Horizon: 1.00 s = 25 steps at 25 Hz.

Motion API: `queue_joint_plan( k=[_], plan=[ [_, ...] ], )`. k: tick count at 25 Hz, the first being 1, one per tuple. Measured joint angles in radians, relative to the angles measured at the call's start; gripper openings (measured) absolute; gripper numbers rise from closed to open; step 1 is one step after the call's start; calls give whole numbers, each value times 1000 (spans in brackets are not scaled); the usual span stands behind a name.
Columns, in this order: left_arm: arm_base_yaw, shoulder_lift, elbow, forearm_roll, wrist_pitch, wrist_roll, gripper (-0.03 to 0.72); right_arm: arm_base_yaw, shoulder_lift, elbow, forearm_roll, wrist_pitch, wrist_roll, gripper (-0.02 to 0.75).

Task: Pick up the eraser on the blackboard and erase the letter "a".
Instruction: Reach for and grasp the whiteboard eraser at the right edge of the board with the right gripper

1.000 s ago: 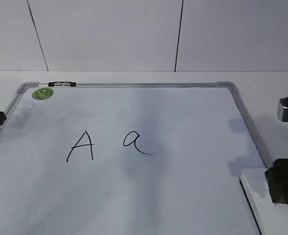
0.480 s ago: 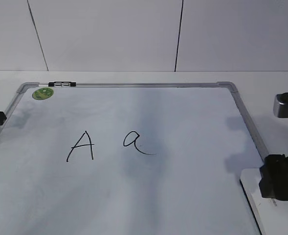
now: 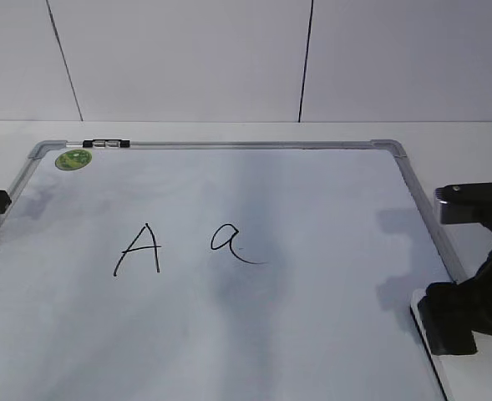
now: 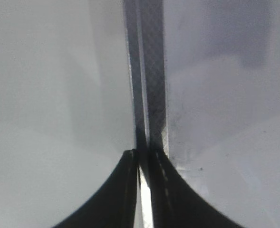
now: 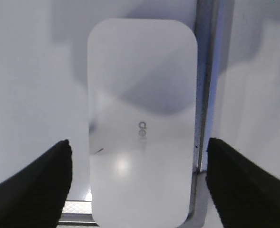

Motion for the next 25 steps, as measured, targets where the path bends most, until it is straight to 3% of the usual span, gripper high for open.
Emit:
queue_joint_plan(
  k=[25],
  plan=[
    [0,0,0,0,0,0,54,-24,27,0,-15,-60,-27,678]
  ],
)
